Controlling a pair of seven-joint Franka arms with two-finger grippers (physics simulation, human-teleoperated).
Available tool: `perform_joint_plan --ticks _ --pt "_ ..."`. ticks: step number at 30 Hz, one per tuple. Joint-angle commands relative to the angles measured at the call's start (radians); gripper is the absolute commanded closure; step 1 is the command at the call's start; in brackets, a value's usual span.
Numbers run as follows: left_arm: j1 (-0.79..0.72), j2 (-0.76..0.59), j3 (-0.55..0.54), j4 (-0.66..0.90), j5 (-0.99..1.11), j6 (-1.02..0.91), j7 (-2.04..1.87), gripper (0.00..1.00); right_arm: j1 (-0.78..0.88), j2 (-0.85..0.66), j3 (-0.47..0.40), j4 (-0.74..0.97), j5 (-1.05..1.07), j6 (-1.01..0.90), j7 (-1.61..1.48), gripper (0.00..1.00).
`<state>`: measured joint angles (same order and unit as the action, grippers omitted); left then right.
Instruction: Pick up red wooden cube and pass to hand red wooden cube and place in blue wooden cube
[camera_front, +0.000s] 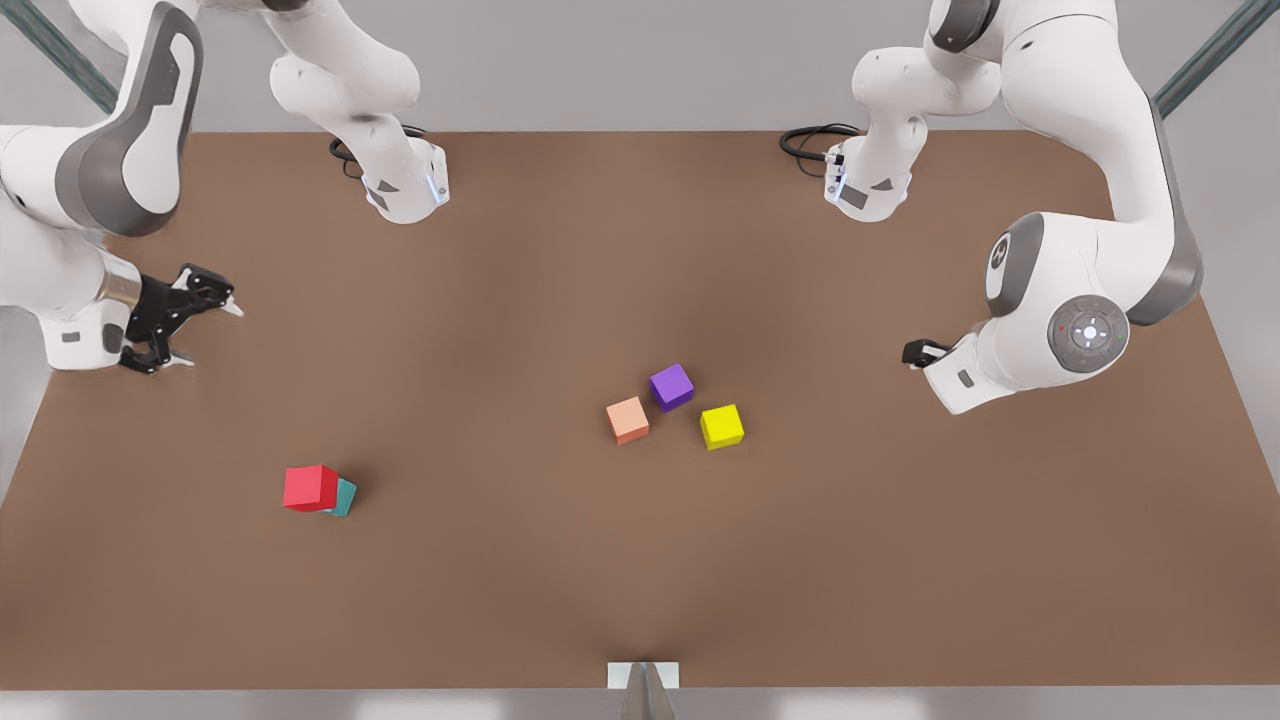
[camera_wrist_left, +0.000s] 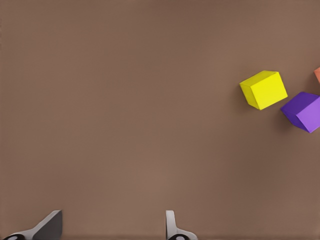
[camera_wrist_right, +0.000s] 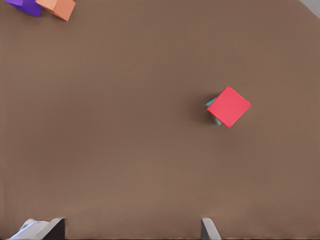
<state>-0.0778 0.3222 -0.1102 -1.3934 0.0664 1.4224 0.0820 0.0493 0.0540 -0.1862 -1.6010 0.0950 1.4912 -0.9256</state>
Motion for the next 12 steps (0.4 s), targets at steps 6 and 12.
perform_joint_plan --ticks 6,12 --pt "0.000 -0.002 0.000 0.001 0.001 0.000 -0.005 0.00 0.014 0.012 0.004 0.026 -0.044 -0.034 1.010 0.00" --pt "0.000 -0.002 0.000 0.001 0.001 0.000 -0.005 0.00 0.014 0.012 0.004 0.024 -0.041 -0.028 0.992 0.00"
